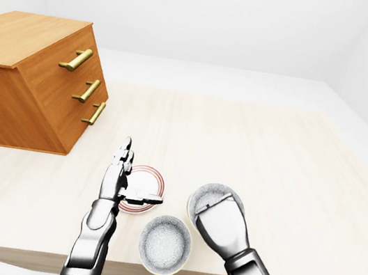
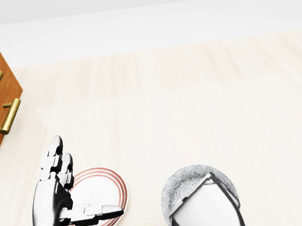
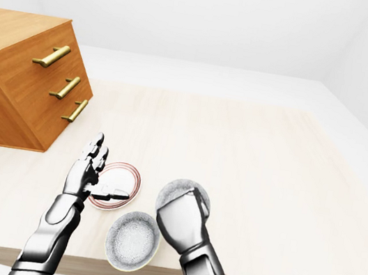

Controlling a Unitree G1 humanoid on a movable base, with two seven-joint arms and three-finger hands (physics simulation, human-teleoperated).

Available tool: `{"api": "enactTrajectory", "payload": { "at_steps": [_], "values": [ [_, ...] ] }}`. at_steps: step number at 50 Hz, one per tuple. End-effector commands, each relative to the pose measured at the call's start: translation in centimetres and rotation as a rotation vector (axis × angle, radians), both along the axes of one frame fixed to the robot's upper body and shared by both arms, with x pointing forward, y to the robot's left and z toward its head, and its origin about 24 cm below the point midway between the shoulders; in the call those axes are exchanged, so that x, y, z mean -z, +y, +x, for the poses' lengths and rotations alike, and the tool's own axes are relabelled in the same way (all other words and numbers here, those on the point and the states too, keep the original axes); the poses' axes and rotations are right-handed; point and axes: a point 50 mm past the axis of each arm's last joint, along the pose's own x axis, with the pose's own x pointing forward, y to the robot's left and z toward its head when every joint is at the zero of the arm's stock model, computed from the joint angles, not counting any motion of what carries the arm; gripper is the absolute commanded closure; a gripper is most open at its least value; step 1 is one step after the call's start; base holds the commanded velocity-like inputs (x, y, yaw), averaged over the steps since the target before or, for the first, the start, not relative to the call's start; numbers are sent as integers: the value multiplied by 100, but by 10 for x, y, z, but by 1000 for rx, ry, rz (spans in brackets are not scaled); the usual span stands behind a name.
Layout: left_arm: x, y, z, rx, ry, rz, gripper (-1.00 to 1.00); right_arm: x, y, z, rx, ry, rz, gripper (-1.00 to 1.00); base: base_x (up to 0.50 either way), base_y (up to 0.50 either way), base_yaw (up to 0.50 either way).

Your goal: Stack the bowl at the front on the bowl in the middle.

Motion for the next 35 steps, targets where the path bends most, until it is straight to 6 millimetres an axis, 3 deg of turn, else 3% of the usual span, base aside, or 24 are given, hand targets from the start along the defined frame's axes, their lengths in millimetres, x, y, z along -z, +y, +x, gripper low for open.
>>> {"api": "enactTrajectory", "payload": {
  "at_steps": [1, 22, 35],
  "values": [
    [1, 0, 0, -1, 0, 0, -100, 1, 2, 5, -17, -16, 17, 100, 0, 0, 0],
    [2, 0, 0, -2, 1, 2, -100, 17, 1, 10, -57, -10, -18, 100, 0, 0, 0],
    [1, -1, -1, -1, 1, 4, -100, 12, -7, 13, -25, -39, -12, 100, 0, 0, 0]
  ]
}}
